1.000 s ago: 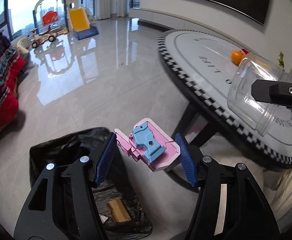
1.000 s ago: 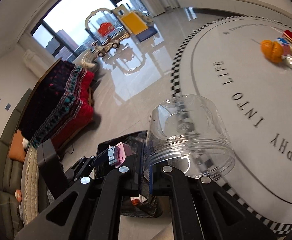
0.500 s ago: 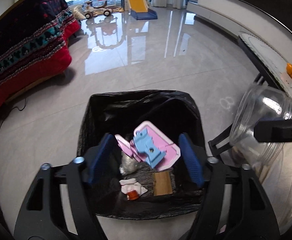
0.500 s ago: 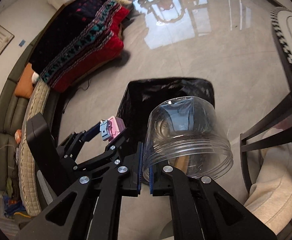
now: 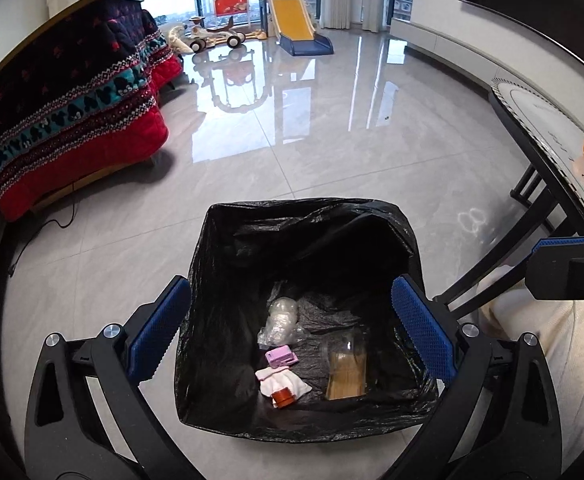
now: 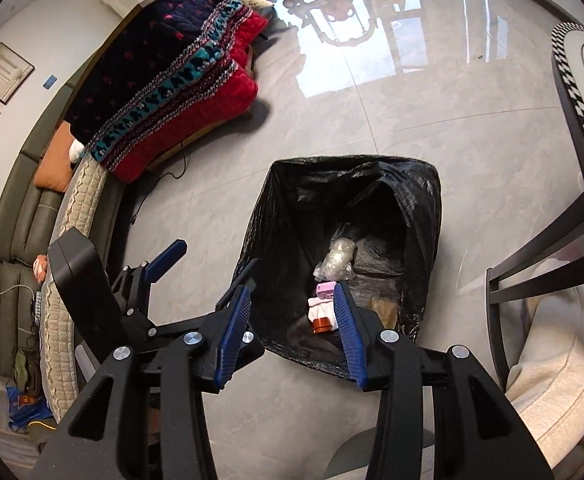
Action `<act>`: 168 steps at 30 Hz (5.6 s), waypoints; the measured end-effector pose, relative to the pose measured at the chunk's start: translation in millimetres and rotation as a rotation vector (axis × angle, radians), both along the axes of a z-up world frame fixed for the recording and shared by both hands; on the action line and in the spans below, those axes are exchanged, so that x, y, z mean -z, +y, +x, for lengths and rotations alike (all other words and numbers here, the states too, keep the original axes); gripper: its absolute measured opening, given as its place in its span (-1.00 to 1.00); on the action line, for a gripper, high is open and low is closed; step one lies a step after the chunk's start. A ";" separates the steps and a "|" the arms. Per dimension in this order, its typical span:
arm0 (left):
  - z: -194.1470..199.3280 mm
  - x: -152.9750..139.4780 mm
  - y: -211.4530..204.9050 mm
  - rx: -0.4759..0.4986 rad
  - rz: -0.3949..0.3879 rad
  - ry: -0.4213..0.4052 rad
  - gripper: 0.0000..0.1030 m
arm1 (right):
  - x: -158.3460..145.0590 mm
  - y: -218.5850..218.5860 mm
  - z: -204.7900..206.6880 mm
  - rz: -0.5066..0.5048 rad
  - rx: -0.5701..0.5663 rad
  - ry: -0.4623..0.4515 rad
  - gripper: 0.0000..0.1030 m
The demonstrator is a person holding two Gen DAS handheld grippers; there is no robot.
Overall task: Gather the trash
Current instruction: 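Carry block toy and jar to the trash bag and release both, then grasp the orange with the left tool while the right tool grasps the snack bar, then lift the orange and snack bar and carry them toward the trash bag, then open both tools over the black trash bag to drop orange and snack bar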
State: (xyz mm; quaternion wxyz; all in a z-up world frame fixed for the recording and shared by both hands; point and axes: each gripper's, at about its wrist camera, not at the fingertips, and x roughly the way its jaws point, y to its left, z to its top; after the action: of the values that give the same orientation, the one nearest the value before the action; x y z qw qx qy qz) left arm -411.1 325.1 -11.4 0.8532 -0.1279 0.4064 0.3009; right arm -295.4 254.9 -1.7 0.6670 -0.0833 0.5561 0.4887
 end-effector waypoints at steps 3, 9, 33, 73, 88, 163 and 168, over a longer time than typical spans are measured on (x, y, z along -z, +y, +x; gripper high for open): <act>8.3 -6.6 -7.4 0.028 0.006 -0.010 0.88 | -7.6 -9.8 7.4 0.027 0.023 -0.003 -0.12; 38.4 -25.6 -29.7 0.117 0.009 -0.042 0.88 | -29.8 -42.0 31.2 0.087 0.100 -0.039 -0.12; 261.7 -70.8 -198.1 0.608 -0.045 -0.086 0.88 | -66.0 -274.9 226.9 0.112 0.627 -0.183 -0.05; 441.2 -42.8 -302.8 0.778 -0.100 0.005 0.88 | -5.7 -368.2 375.7 -0.128 0.638 -0.302 -0.38; 498.5 -16.1 -321.2 0.733 -0.084 0.023 0.33 | -32.9 -386.4 380.6 0.078 0.731 -0.257 -0.36; 21.4 7.6 -5.0 0.020 -0.082 0.022 0.88 | -14.8 -28.2 19.8 0.033 0.086 -0.201 0.21; 43.5 -2.8 -23.7 0.080 -0.072 0.014 0.88 | -20.7 -46.3 34.5 0.064 0.128 -0.185 0.21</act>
State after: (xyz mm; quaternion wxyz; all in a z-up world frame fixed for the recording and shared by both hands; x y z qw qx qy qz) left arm -367.6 301.4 -8.6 0.8565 -0.1402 0.4277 0.2527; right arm -260.9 208.6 19.0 0.7476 -0.0711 0.4805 0.4530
